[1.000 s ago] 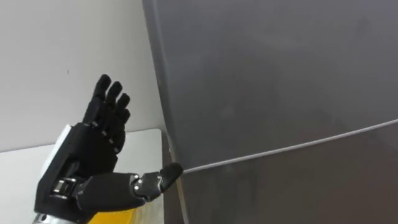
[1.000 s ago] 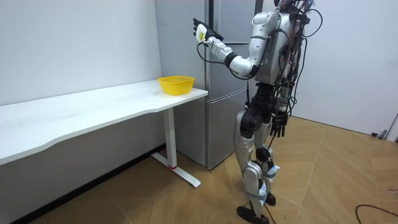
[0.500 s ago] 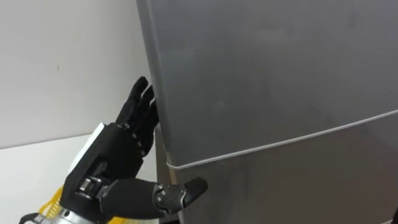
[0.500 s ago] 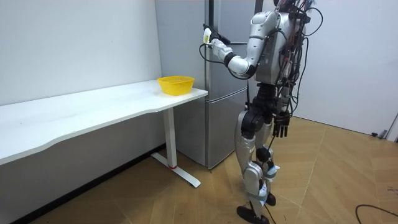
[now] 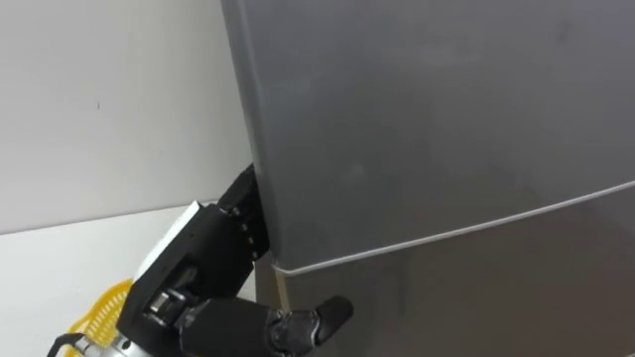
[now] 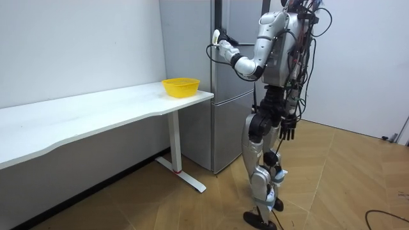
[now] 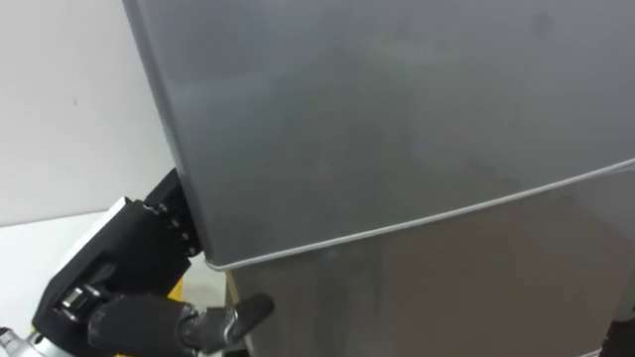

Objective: Retrieve from the upper fridge

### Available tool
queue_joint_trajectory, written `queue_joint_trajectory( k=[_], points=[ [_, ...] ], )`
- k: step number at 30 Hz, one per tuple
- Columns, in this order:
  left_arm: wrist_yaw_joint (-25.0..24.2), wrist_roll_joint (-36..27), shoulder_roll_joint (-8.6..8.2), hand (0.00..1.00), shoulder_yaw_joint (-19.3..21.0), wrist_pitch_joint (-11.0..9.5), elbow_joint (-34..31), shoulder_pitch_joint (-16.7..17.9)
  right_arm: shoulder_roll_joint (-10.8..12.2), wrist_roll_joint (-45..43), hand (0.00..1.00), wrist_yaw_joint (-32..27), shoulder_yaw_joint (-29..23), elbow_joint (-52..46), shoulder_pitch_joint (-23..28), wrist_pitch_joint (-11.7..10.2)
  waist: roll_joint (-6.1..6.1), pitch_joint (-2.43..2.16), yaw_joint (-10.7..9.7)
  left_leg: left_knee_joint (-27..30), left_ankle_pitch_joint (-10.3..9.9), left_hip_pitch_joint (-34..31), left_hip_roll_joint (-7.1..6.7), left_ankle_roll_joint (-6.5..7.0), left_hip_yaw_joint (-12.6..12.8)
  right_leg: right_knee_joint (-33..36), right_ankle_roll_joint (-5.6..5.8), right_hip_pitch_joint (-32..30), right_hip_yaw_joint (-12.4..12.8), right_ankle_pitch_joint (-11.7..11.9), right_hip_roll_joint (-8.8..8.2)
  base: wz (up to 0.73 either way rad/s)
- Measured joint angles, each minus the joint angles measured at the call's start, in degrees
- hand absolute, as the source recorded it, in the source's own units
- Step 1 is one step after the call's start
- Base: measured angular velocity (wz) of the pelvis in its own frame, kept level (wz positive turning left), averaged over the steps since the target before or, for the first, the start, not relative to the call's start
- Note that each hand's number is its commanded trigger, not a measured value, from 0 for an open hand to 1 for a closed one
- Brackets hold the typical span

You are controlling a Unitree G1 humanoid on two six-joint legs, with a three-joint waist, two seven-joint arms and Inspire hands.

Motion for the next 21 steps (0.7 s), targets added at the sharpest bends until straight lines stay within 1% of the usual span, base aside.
queue_joint_trajectory(
  k=[1, 2, 3, 4, 6, 8, 11, 13, 16, 17, 21],
  points=[
    [-0.05, -0.01, 0.06, 1.00, -0.17, 0.00, -0.08, -0.18, 0.00, 0.09, 0.00, -0.12, 0.03, 0.02, -0.09, 0.00, 0.10, -0.02, 0.00, 0.00, 0.00, 0.00, 0.00, 0.00, 0.00, 0.02, 0.00, 0.02, -0.01, 0.00, 0.00, 0.00],
    [-0.12, -0.04, -0.05, 0.63, -0.34, -0.04, -0.39, -0.16, 0.01, 0.10, 0.00, -0.31, 0.12, 0.01, -0.10, -0.04, 0.19, 0.03, 0.02, 0.00, 0.00, -0.02, 0.00, 0.00, 0.00, 0.02, 0.01, 0.16, -0.07, 0.00, -0.01, 0.00],
    [-0.01, -0.03, -0.04, 0.30, -0.52, -0.02, -0.49, -0.15, 0.00, 0.12, 0.00, -0.38, 0.24, 0.03, -0.08, -0.05, 0.07, 0.17, 0.09, 0.00, 0.00, 0.01, -0.02, 0.00, 0.00, 0.02, 0.01, 0.26, -0.11, 0.00, -0.02, 0.04],
    [0.76, -0.03, -0.12, 0.00, -0.72, 0.01, -0.49, -0.19, -0.04, 0.14, 0.00, -0.47, 0.38, 0.13, -0.17, -0.02, 0.10, 0.16, 0.09, 0.01, 0.00, -0.11, -0.04, 0.00, 0.01, -0.03, 0.01, 0.21, -0.28, 0.00, -0.03, 0.04],
    [1.25, -0.11, -0.07, 0.00, -0.52, 0.02, -0.61, -0.20, -0.11, 0.11, 0.00, -0.48, 0.38, 0.38, -0.46, -0.07, 0.32, 0.03, -0.08, 0.04, 0.00, -0.17, -0.30, 0.00, 0.01, -0.20, 0.01, -0.04, -0.44, 0.00, 0.02, 0.03],
    [1.44, -0.73, 0.04, 0.00, -0.67, 0.15, -0.83, -0.20, -0.31, 0.13, 0.00, -0.36, 0.42, 0.73, -0.60, -0.12, 0.31, 0.03, -0.06, 0.04, 0.01, -0.20, -0.26, -0.01, 0.01, -0.21, -0.02, -0.24, -0.61, 0.01, 0.04, 0.02],
    [1.35, -2.09, 0.79, 0.00, -0.94, 0.35, -1.65, -0.17, -0.65, 0.10, 0.00, 0.15, 0.43, 1.58, -1.17, -0.59, 0.10, 0.14, -0.08, 0.02, 0.01, -0.09, 0.01, -0.01, 0.00, -0.53, -0.04, 0.37, -0.80, 0.04, 0.03, 0.00],
    [0.94, -2.10, 1.03, 0.00, -1.38, 0.37, -2.85, -0.19, -0.74, 0.09, 0.00, 0.49, 0.41, 1.64, -1.17, -0.85, 0.00, 0.09, -0.21, 0.02, 0.01, 0.16, 0.08, -0.01, 0.03, -0.87, -0.04, 0.78, -0.87, 0.11, 0.03, 0.00],
    [0.05, -3.58, 1.08, 0.00, -1.51, 0.37, -4.20, -0.20, -0.74, 0.09, 0.00, 0.53, 0.41, 1.59, -1.24, -1.23, -0.11, 0.16, -0.24, -0.05, 0.01, 0.93, 0.18, -0.01, 0.01, -0.91, -0.05, 1.48, -0.67, 0.11, 0.11, -0.06],
    [-0.24, -4.30, 1.08, 0.00, -1.63, 0.38, -4.61, -0.21, -0.75, 0.05, 0.00, 0.50, 0.41, 1.59, -1.21, -1.21, -0.08, 0.09, -0.24, -0.05, 0.00, 1.09, 0.23, -0.01, 0.01, -0.93, -0.05, 1.67, -0.62, 0.11, 0.17, -0.04],
    [-1.16, -4.49, 1.08, 0.00, -1.80, 0.73, -4.74, -0.30, -0.75, 0.04, 0.00, 0.63, 0.41, 1.54, -1.21, -1.19, -0.19, 0.16, -0.34, -0.06, 0.00, 1.81, 0.33, -0.01, 0.01, -0.95, -0.05, 2.39, -0.64, 0.11, 0.26, 0.00]
  ],
)
